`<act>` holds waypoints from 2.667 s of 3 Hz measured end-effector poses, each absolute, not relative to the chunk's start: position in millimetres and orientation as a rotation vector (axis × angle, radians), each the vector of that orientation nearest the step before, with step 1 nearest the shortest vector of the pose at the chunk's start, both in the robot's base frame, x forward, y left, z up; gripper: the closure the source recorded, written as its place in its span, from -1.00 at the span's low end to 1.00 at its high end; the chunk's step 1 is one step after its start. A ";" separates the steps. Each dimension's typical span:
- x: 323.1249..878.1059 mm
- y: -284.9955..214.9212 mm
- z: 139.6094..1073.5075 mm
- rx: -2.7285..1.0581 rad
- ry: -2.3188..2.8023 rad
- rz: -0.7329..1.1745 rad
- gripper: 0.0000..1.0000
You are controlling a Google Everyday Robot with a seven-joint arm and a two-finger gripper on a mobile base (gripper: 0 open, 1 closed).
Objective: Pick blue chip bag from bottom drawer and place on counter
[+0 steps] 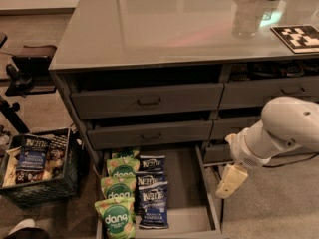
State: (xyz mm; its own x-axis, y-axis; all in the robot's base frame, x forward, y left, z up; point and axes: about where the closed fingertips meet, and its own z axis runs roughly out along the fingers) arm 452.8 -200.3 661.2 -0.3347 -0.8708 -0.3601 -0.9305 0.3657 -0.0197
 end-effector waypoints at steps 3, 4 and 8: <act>514.8 -162.0 488.1 -1.403 2.117 0.490 -1.00; 528.5 -154.1 437.1 -1.389 2.114 0.549 -1.00; 560.7 -70.9 298.9 -1.443 2.280 0.469 -1.00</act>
Offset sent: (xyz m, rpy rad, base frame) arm 0.0744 0.0380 -0.1937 0.3540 -0.1452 -0.0477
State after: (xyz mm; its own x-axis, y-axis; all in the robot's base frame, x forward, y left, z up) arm 560.7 -70.9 298.9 -0.3869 -0.7750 -0.4997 -0.9093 0.4107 0.0671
